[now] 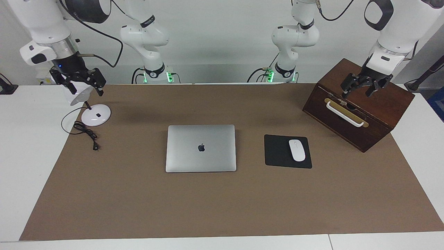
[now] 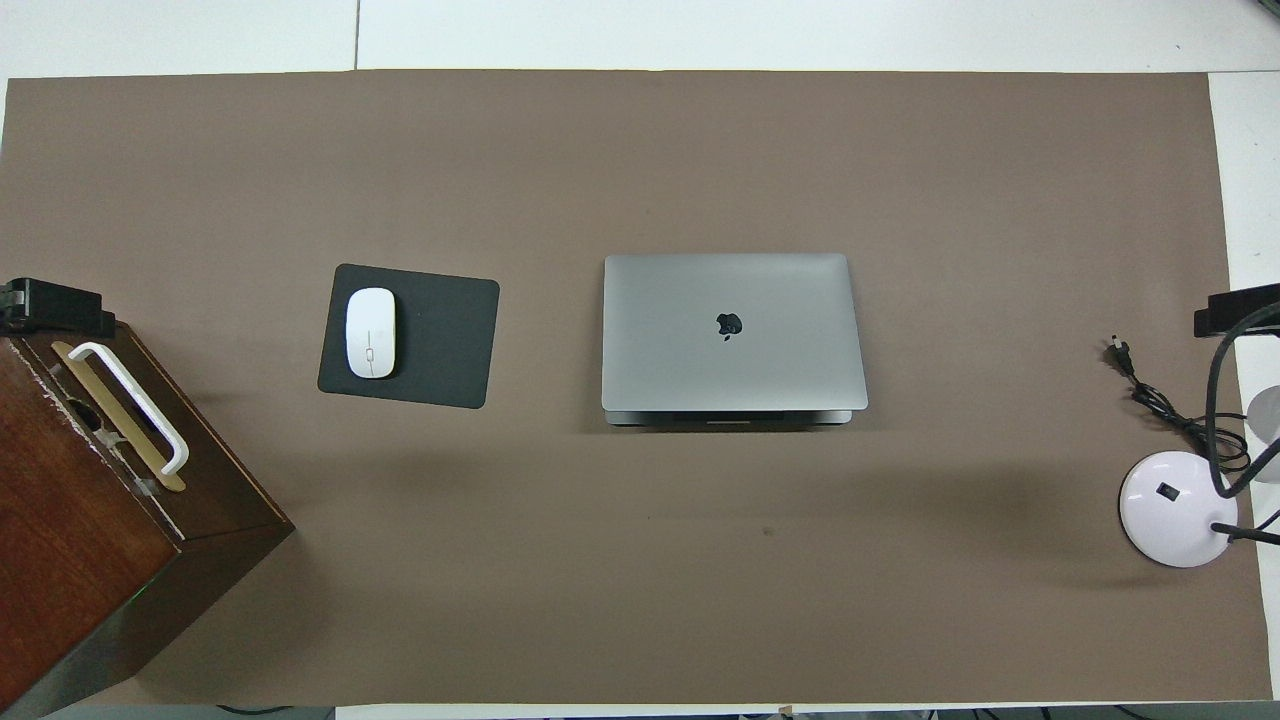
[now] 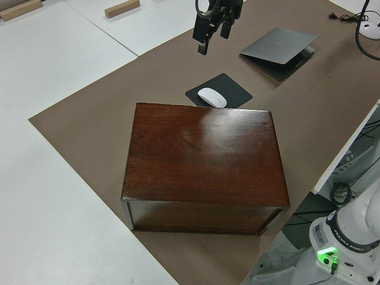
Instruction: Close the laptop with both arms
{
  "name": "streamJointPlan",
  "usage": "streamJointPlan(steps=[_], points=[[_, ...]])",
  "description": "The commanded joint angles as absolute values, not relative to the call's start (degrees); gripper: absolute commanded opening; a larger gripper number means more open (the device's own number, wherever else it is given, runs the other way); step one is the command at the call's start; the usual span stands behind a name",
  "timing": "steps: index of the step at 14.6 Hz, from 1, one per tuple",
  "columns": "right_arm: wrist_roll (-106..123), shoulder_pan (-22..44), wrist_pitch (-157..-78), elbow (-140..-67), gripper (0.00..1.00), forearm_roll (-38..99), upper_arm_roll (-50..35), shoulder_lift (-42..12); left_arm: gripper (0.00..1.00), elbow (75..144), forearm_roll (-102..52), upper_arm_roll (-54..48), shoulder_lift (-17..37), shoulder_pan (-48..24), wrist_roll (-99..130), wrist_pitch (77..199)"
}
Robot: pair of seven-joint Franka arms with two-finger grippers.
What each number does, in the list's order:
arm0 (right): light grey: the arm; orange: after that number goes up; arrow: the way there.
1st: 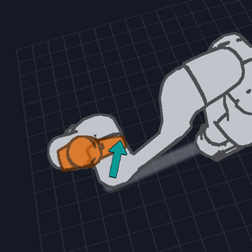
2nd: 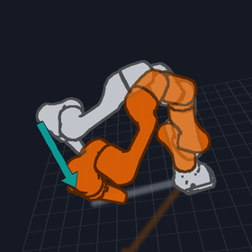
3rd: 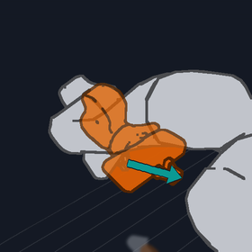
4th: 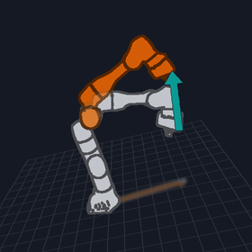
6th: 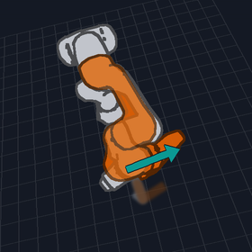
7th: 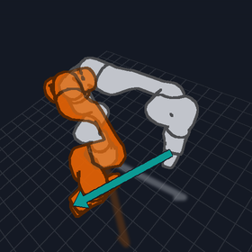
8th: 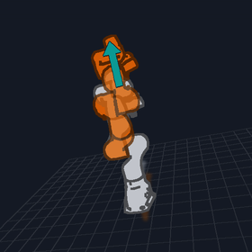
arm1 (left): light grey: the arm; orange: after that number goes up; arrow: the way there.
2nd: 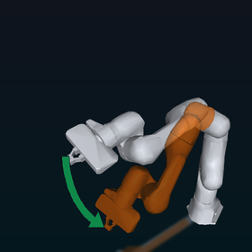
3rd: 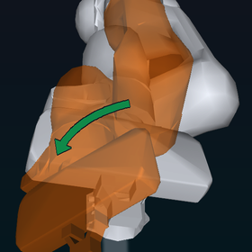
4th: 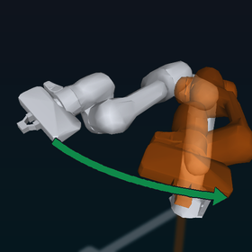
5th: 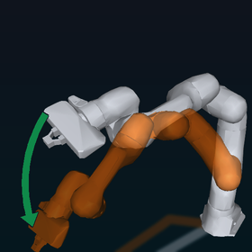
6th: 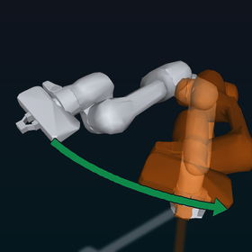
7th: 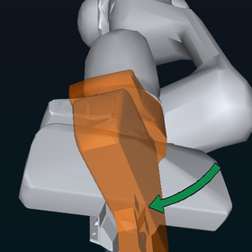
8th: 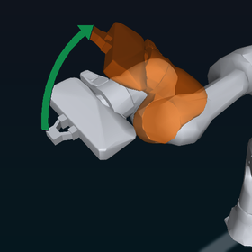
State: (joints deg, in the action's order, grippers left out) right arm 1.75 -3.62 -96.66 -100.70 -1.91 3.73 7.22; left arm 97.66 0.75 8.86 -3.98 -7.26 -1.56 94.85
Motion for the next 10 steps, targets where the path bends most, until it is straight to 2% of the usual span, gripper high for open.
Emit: streamJointPlan(steps=[1,10], points=[[3.25,-4.39,-97.73,-101.78,1.0,-2.02,3.34,8.17,1.0,99.84,0.53,9.23,-5.8,-8.0,-1.93,96.42],[3.25,-4.39,-97.47,-101.34,1.0,-2.02,3.34,8.52,1.0,99.76,0.53,9.23,-5.71,-8.0,-1.93,96.5]])
